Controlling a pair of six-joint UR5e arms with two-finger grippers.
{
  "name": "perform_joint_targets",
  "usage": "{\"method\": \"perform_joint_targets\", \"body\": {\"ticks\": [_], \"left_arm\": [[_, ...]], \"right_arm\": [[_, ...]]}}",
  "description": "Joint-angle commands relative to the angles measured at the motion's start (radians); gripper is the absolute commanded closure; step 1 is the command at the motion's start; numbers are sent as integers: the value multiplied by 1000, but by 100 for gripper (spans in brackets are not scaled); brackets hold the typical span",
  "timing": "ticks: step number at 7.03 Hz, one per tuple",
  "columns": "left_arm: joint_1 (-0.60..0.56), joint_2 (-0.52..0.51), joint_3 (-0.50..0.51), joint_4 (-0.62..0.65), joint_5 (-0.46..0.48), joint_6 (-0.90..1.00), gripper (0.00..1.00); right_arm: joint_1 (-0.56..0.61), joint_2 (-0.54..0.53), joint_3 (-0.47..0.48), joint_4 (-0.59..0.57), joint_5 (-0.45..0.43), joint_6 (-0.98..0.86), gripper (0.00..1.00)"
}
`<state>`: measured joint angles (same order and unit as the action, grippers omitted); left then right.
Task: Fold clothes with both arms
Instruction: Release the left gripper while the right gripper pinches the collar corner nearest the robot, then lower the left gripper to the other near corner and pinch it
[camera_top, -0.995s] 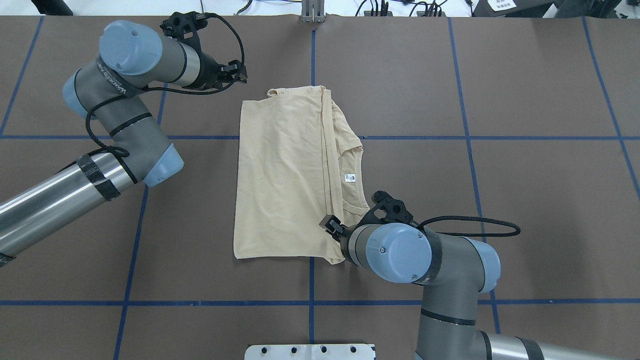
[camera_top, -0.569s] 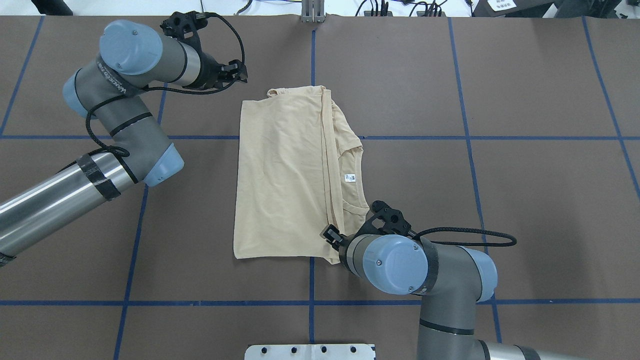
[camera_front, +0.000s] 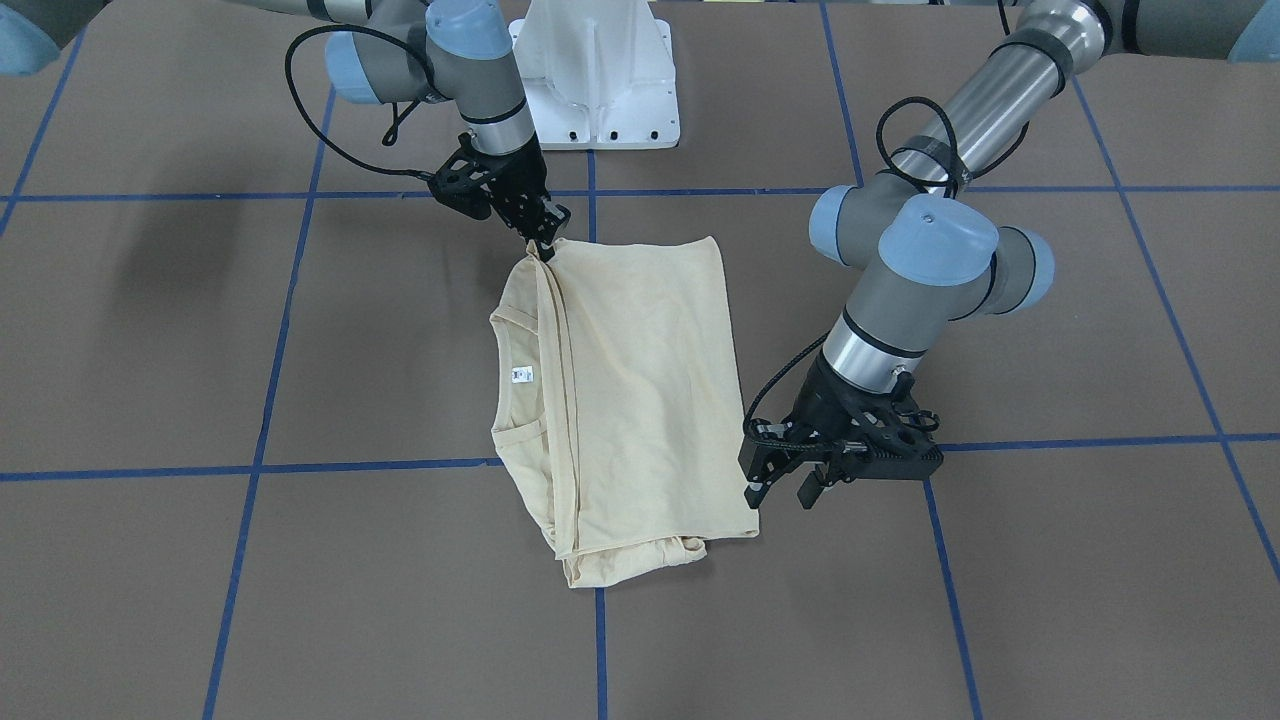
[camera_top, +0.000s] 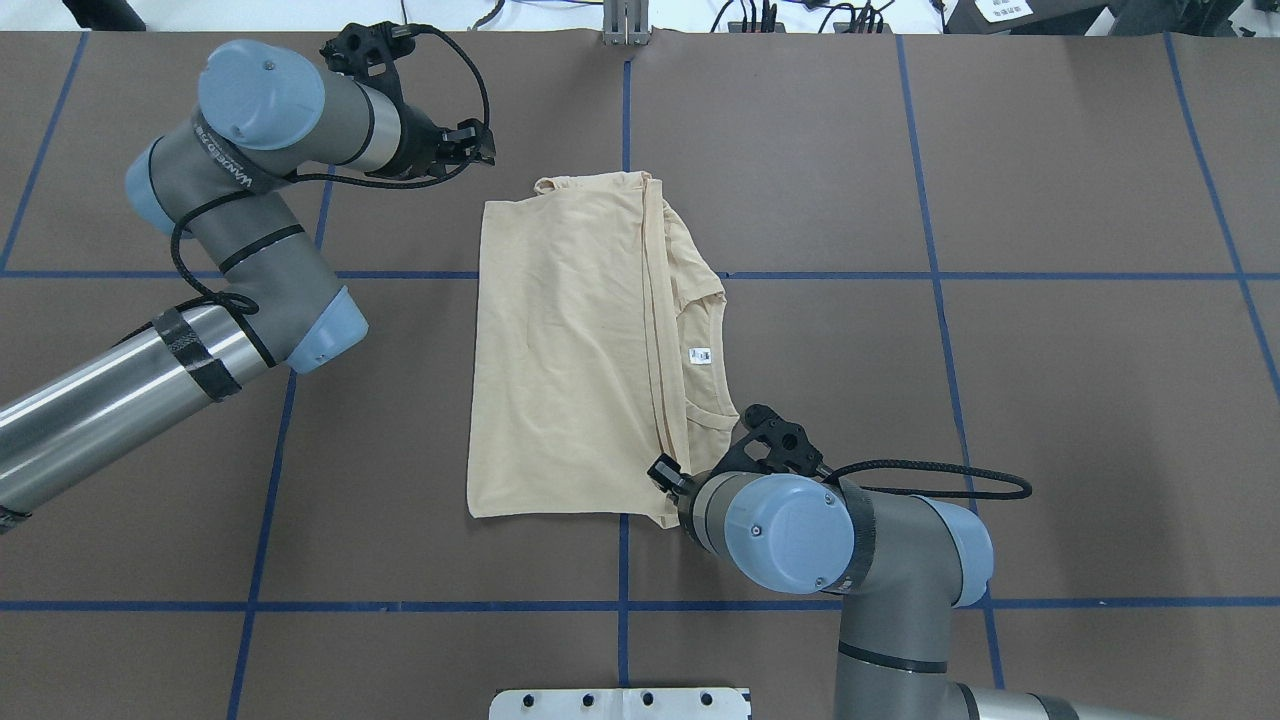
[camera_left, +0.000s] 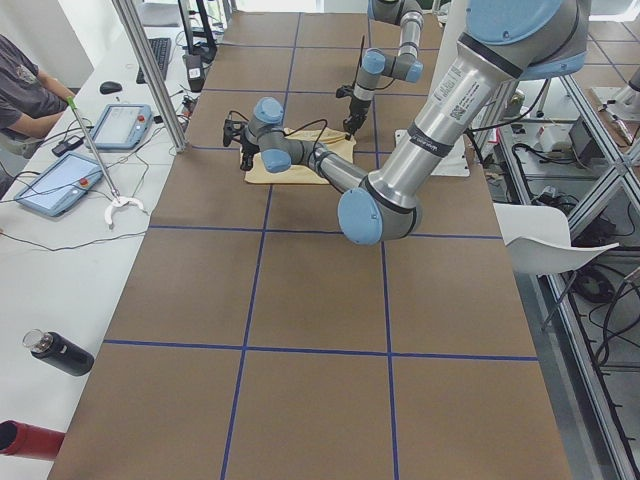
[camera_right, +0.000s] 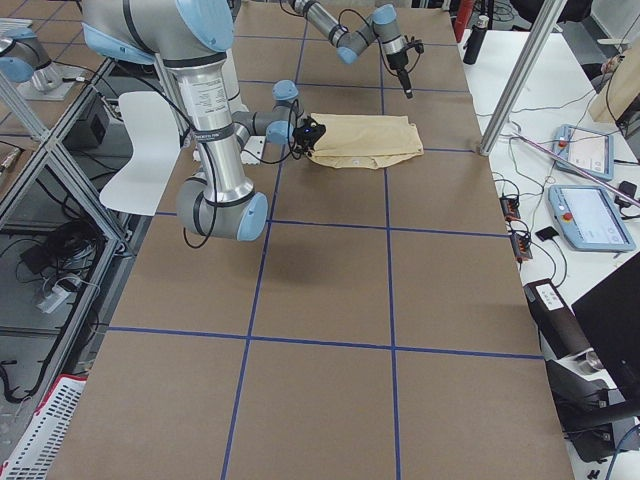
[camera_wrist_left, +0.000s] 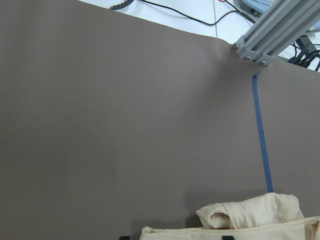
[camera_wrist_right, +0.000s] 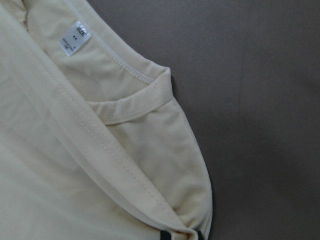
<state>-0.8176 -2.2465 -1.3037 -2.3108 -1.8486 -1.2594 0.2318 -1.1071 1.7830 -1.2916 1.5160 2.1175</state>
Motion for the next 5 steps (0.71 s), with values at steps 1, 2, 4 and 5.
{"method": "perform_joint_targets", "body": {"ticks": [1, 2, 4, 5], "left_arm": [[0, 1, -15, 16, 0, 0, 32], [-2, 2, -44, 40, -1, 0, 32], [14, 169, -263, 45, -4, -52, 32], [55, 245, -363, 45, -11, -196, 32]], "right_arm": [[0, 1, 1, 0, 0, 12, 100], [4, 0, 12, 0, 1, 12, 100], [7, -23, 57, 0, 3, 12, 100], [6, -51, 88, 0, 3, 12, 100]]}}
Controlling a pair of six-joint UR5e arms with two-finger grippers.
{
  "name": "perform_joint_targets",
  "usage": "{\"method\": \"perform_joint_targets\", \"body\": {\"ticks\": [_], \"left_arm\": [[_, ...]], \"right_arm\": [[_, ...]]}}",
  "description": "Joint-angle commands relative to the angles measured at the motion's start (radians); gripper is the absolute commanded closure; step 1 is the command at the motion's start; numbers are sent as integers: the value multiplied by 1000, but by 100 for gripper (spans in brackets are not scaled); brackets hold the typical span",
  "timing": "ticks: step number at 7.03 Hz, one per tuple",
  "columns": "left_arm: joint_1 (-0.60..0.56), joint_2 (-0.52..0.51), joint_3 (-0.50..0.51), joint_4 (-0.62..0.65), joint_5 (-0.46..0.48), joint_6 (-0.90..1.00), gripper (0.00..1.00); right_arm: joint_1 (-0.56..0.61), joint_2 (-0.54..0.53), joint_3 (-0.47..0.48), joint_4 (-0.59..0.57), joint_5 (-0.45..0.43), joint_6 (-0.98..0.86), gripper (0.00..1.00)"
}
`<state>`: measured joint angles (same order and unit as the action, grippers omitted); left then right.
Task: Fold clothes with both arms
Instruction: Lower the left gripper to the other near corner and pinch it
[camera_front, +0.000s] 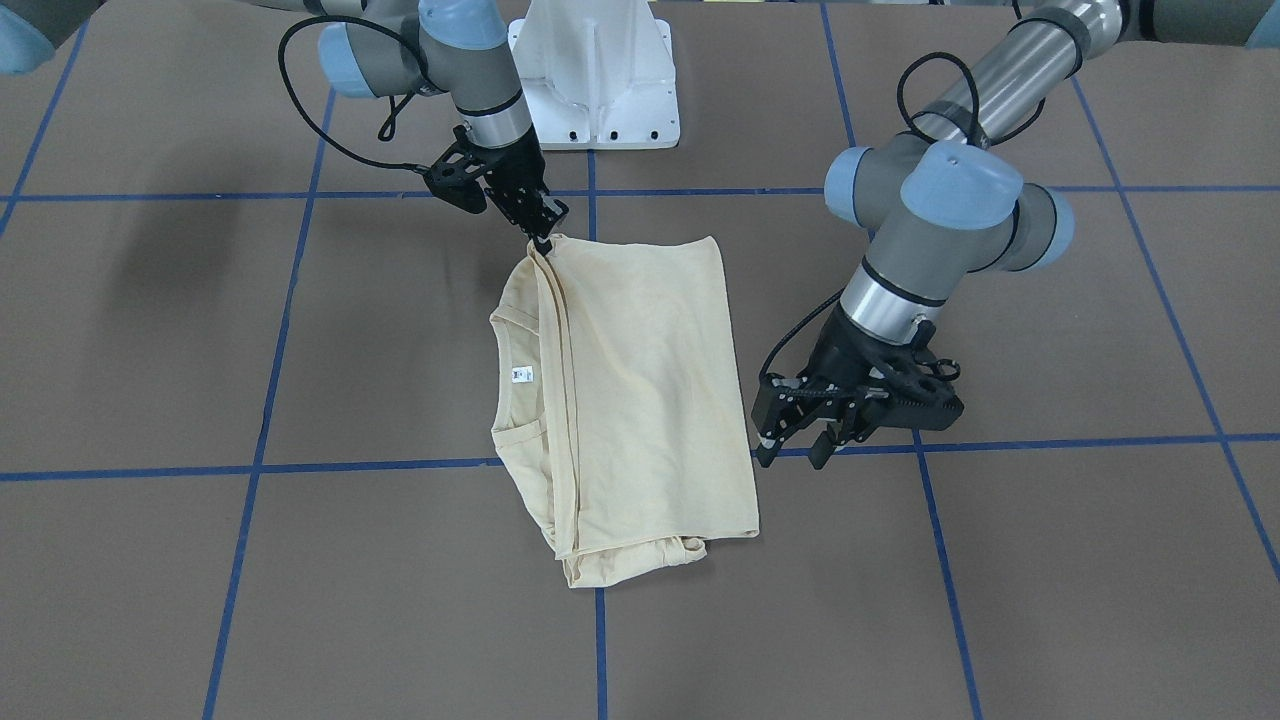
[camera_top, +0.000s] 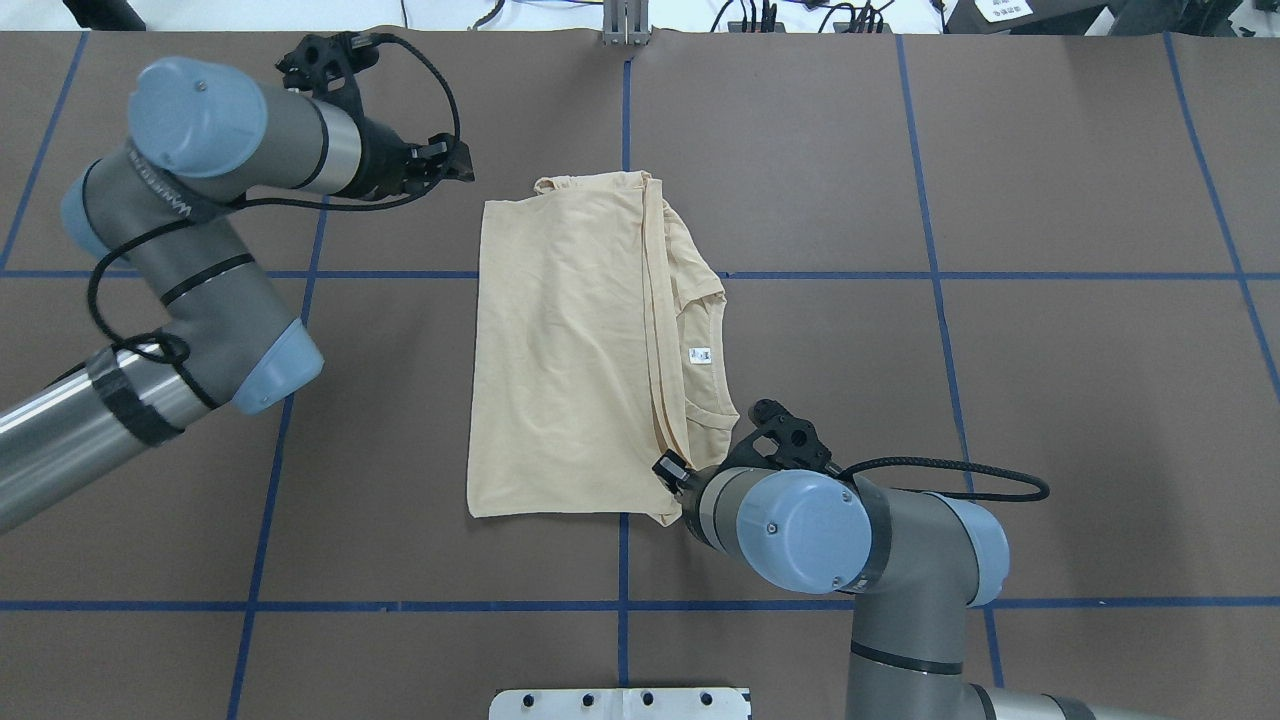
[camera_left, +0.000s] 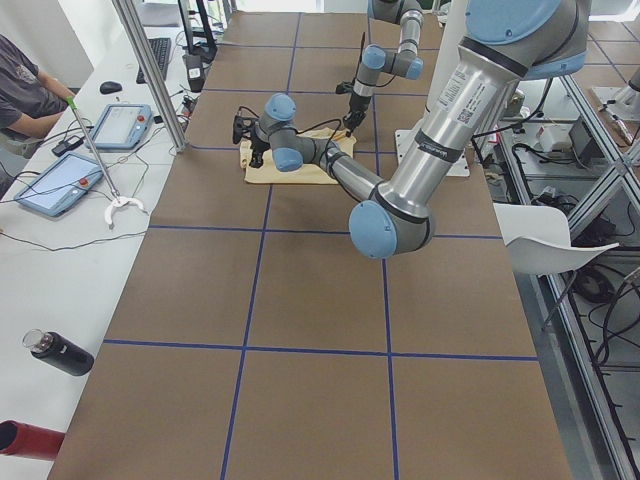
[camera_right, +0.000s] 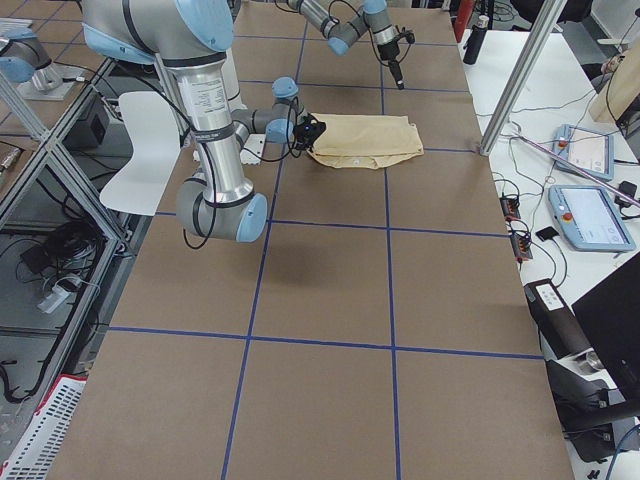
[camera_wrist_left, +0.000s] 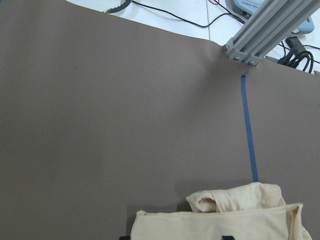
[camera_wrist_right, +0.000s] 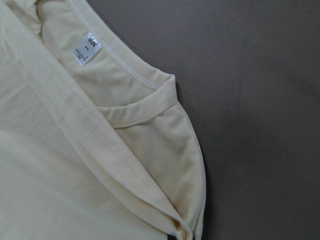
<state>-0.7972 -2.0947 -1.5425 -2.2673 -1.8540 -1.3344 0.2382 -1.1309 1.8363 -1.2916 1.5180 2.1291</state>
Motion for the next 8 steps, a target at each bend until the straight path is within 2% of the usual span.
{"method": "perform_joint_targets", "body": {"ticks": [1, 2, 3, 5, 8], "left_arm": [[114, 154, -219, 43, 1, -270, 32], [192, 192, -326, 137, 5, -375, 32], [281, 223, -387, 193, 28, -484, 32], [488, 259, -398, 196, 210, -696, 33], [533, 260, -363, 195, 240, -743, 35]], "right_arm": [[-5, -30, 40, 0, 2, 2, 100], [-8, -30, 40, 0, 2, 2, 100], [-10, -30, 40, 0, 1, 2, 100], [-10, -30, 38, 0, 1, 2, 100], [-14, -36, 38, 2, 2, 2, 100]]}}
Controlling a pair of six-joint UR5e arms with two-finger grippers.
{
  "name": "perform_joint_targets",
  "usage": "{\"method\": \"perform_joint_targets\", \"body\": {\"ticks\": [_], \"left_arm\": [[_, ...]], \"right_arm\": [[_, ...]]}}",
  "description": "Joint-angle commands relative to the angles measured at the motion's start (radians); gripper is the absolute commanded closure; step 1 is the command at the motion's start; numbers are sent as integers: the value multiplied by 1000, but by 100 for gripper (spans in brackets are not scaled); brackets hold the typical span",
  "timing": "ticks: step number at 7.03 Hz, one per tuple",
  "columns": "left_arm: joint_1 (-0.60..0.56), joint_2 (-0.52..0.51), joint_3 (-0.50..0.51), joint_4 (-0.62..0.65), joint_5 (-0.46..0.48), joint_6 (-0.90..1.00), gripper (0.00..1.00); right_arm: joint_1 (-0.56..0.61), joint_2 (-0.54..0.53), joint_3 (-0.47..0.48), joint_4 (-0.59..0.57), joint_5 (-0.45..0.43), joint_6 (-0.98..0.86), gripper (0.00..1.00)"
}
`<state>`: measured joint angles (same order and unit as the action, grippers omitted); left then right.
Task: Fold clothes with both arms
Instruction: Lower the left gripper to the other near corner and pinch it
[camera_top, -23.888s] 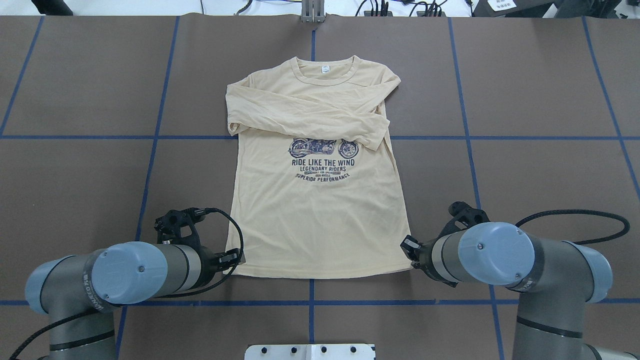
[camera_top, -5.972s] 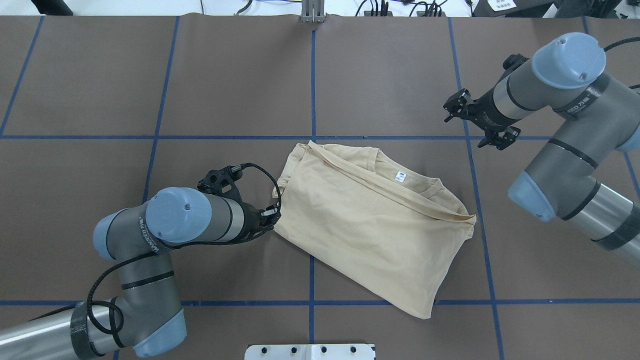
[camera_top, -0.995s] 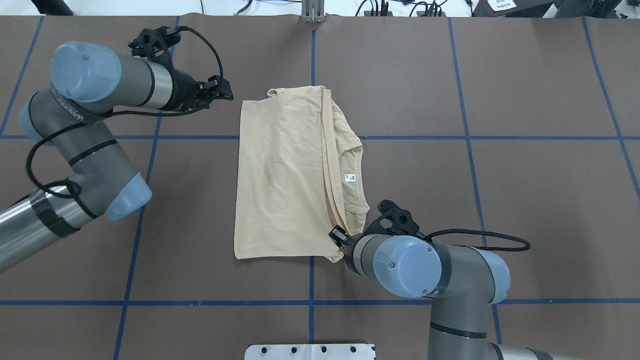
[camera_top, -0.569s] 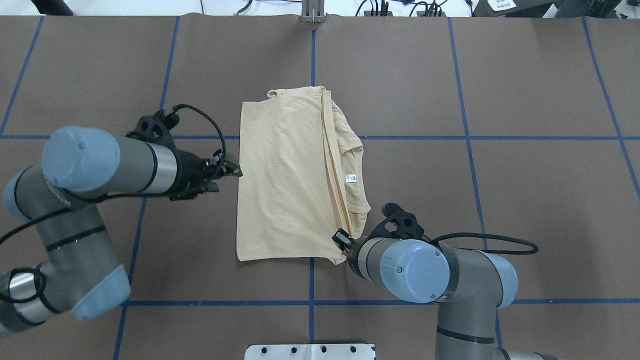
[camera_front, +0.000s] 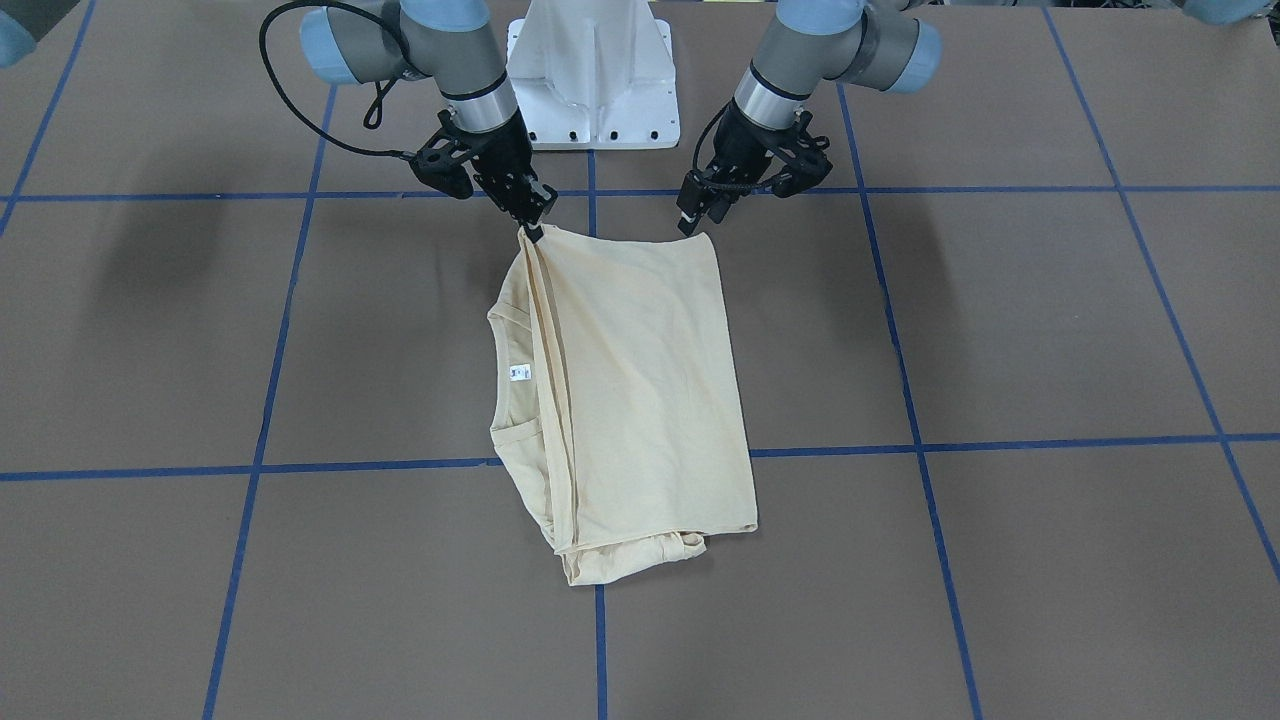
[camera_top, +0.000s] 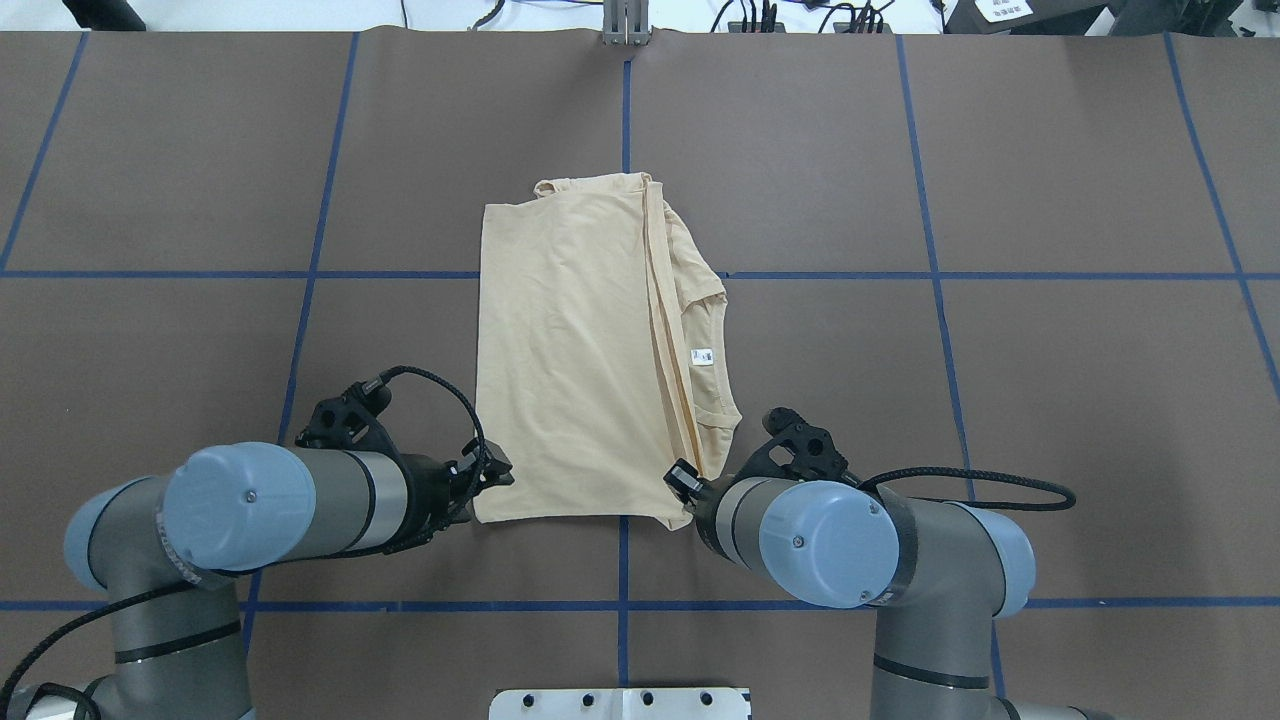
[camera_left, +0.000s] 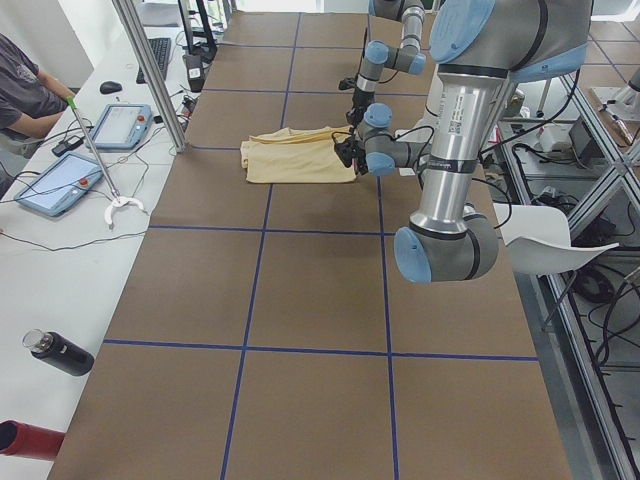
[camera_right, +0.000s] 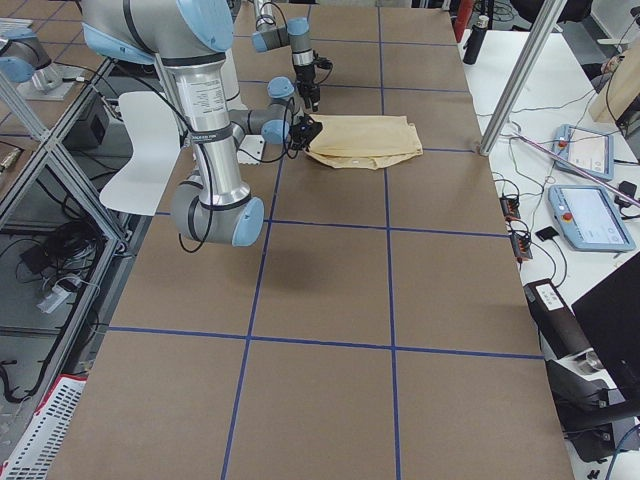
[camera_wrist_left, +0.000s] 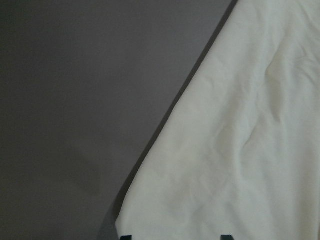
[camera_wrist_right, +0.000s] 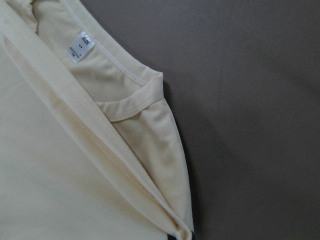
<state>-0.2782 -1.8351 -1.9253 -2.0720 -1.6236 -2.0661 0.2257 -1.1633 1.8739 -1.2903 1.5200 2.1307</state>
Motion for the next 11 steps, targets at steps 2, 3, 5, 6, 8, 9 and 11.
{"method": "perform_joint_targets", "body": {"ticks": [2, 3, 5, 6, 8, 9, 11], "left_arm": [[16, 0, 25, 1, 10, -9, 37], [17, -1, 25, 1, 10, -11, 39], [19, -3, 32, 1, 10, -9, 43], [19, -3, 35, 1, 10, -11, 44], [22, -6, 46, 1, 10, -9, 48], [22, -6, 48, 1, 10, -9, 51], [22, -7, 48, 1, 10, -12, 82]], "right_arm": [[-2, -6, 2, 0, 0, 0, 100], [-2, -6, 2, 0, 0, 0, 100], [-2, -6, 2, 0, 0, 0, 100], [-2, -6, 2, 0, 0, 0, 100], [-2, -6, 2, 0, 0, 0, 100], [-2, -6, 2, 0, -1, 0, 100], [-2, -6, 2, 0, 0, 0, 100]]}}
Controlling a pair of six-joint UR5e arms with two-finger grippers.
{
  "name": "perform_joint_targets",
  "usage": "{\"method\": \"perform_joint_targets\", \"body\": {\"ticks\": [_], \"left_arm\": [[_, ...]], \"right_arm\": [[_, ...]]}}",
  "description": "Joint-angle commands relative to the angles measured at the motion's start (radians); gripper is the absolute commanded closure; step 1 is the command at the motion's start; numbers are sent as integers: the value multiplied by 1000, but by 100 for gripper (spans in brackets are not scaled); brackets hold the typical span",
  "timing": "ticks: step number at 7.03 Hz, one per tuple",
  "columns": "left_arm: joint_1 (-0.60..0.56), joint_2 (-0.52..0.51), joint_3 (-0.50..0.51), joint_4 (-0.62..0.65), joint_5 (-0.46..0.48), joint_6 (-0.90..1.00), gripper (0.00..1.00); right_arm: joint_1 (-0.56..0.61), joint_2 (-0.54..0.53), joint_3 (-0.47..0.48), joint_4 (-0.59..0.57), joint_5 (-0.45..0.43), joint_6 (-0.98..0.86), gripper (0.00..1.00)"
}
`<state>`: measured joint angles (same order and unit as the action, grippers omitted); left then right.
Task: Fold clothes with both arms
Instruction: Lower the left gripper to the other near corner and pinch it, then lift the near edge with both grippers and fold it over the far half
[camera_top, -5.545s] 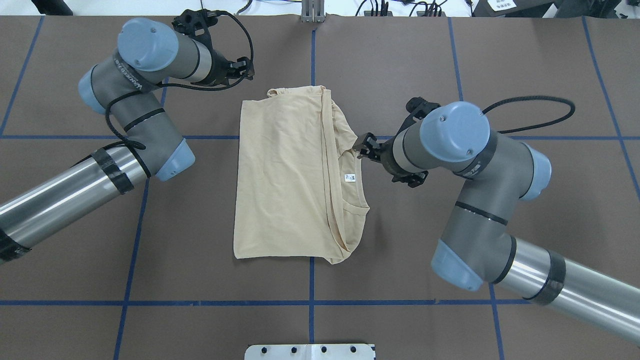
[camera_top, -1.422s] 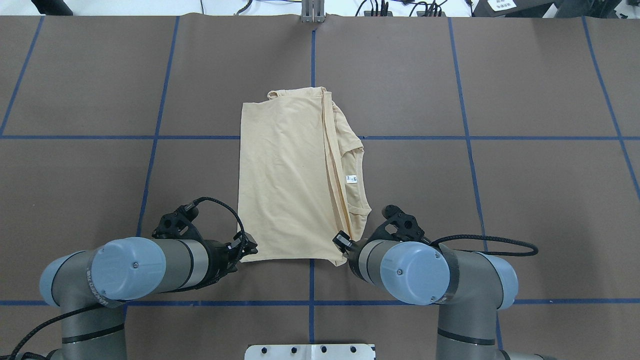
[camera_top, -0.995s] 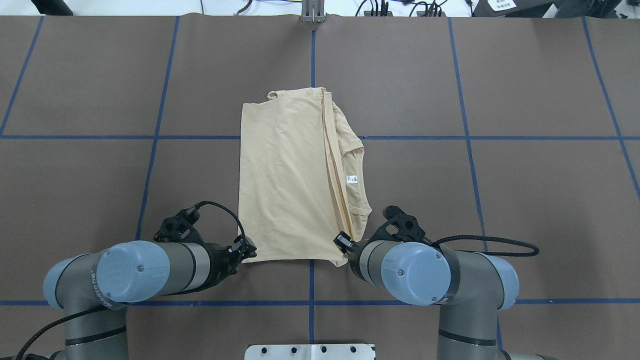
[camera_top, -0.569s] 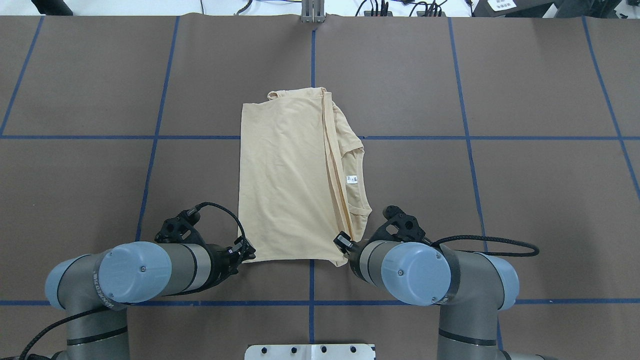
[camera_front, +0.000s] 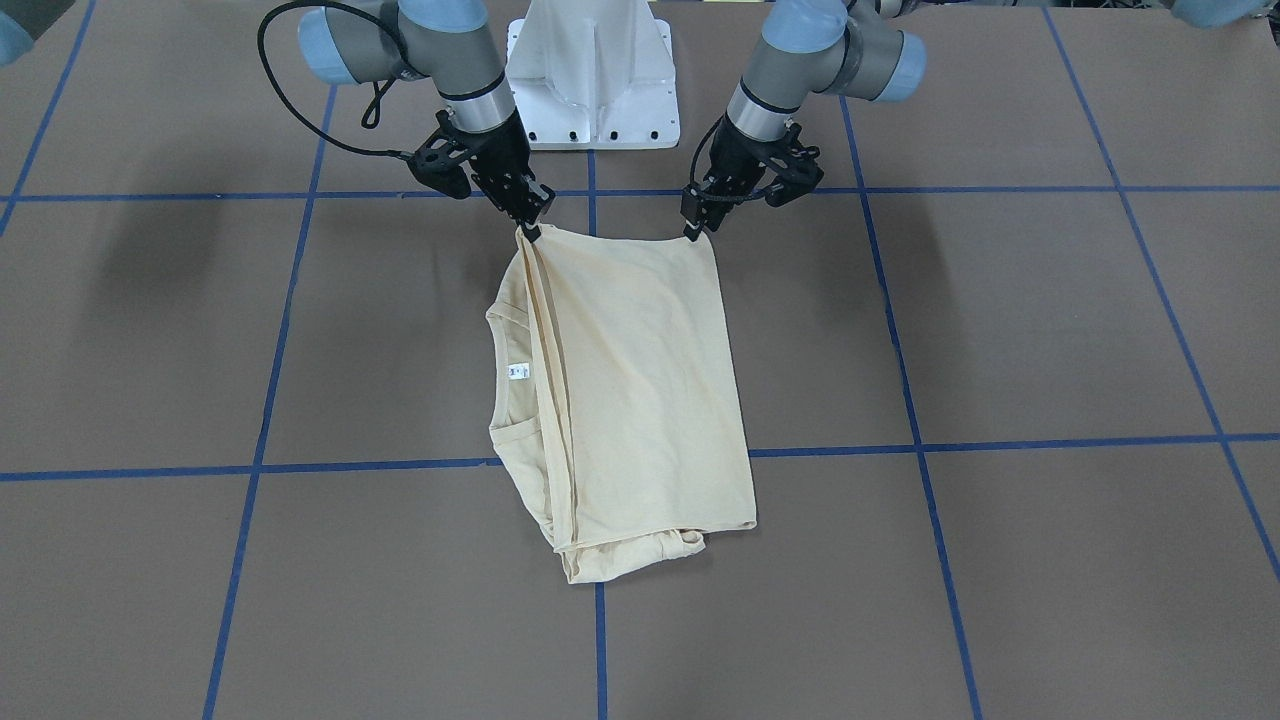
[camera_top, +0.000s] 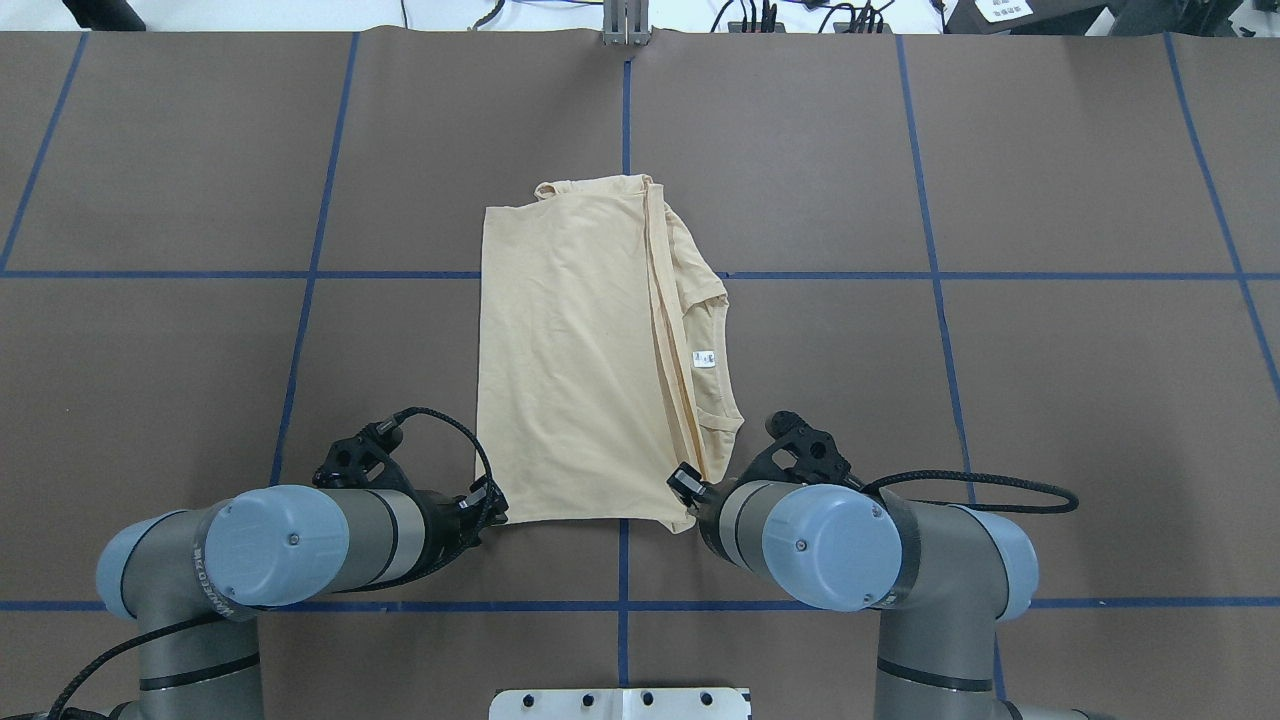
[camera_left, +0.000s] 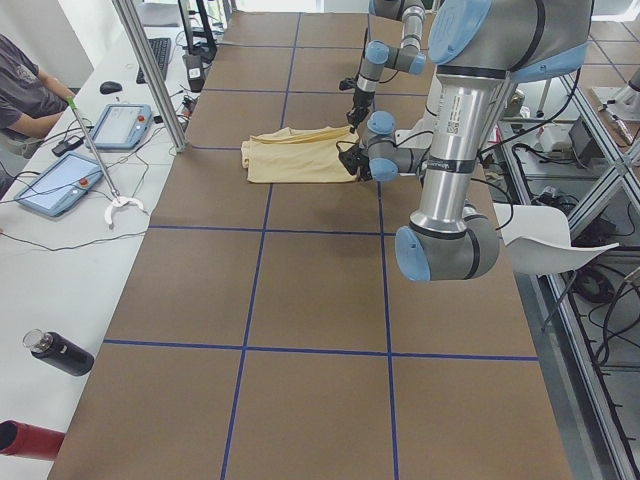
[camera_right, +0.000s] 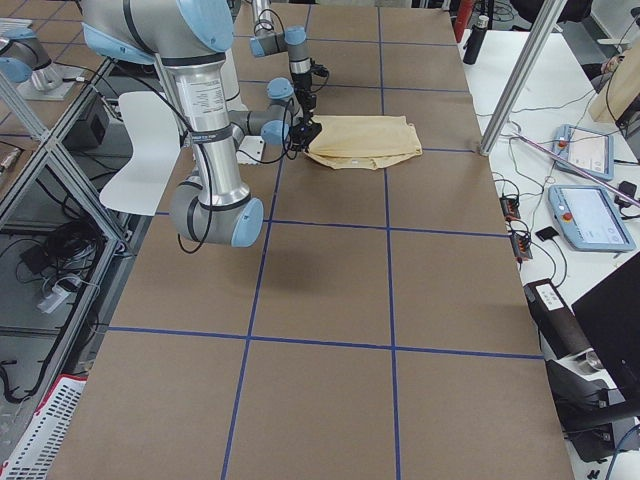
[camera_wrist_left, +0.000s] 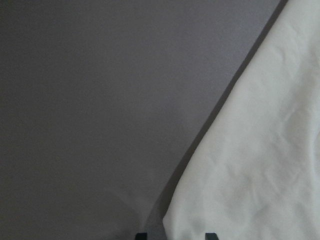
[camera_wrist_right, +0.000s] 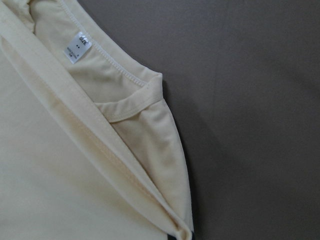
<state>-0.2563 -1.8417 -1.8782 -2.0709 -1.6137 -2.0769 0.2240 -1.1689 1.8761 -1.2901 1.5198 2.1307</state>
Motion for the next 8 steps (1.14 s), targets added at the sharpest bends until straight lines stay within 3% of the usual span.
{"method": "perform_joint_targets", "body": {"ticks": [1, 4, 6, 8], "left_arm": [[2, -2, 1, -1, -2, 0, 100], [-7, 7, -73, 0, -8, 6, 100], [3, 45, -223, 84, -12, 4, 100], [41, 47, -365, 198, -17, -5, 100]], "right_arm": [[0, 0, 0, 0, -1, 0, 100], [2, -6, 17, 0, 0, 0, 100], [-27, -113, 148, 0, -3, 55, 100], [-58, -135, 208, 0, -10, 142, 100]]}}
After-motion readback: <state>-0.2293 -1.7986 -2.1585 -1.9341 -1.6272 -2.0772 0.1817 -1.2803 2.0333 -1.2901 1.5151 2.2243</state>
